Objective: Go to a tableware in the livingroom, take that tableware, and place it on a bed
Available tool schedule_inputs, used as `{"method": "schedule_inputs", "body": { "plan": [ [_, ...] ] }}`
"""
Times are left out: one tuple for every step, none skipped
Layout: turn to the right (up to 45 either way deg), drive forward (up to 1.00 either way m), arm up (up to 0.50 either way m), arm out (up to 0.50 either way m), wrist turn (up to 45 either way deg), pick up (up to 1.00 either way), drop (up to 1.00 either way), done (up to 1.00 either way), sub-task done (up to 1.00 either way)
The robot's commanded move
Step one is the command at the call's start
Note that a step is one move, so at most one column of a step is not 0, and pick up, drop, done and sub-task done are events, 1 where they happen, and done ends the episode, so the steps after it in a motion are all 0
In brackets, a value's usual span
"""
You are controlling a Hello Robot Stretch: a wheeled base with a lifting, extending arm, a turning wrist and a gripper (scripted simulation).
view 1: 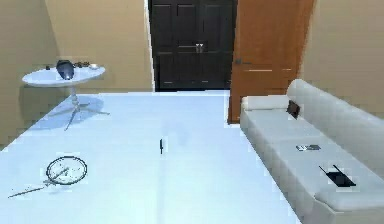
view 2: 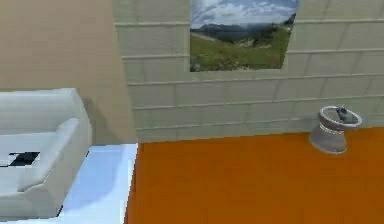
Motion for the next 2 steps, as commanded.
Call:
{"method": "schedule_inputs", "body": {
  "plan": [
    [0.0,1.00,0.00,0.00,0.0,0.00,0.00,0.00,0.00],
    [3.0,0.00,0.00,0.00,0.0,0.00,0.00,0.00,0.00]
  ]
}}
